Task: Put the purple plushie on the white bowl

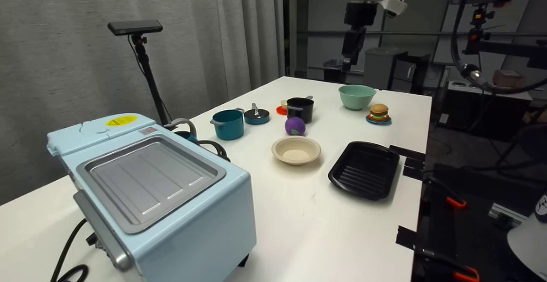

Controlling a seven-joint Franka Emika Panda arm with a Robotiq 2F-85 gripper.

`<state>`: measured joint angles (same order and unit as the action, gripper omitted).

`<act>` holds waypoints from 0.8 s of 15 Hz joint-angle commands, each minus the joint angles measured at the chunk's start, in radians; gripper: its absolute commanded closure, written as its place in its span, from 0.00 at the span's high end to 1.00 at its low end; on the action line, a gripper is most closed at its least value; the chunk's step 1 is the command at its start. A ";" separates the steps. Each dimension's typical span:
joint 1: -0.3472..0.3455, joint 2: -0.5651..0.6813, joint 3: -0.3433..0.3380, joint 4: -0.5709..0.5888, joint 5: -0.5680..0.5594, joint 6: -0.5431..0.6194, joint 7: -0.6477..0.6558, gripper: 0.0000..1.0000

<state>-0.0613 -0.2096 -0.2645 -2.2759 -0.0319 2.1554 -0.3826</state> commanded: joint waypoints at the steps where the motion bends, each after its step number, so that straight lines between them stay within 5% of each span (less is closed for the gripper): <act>1: -0.011 0.227 0.017 0.088 0.090 0.120 -0.038 1.00; 6: -0.057 0.500 0.089 0.255 0.170 0.271 -0.049 1.00; 12: -0.145 0.740 0.183 0.464 0.158 0.321 -0.029 1.00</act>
<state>-0.1461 0.4156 -0.1310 -1.9364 0.1129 2.4729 -0.3920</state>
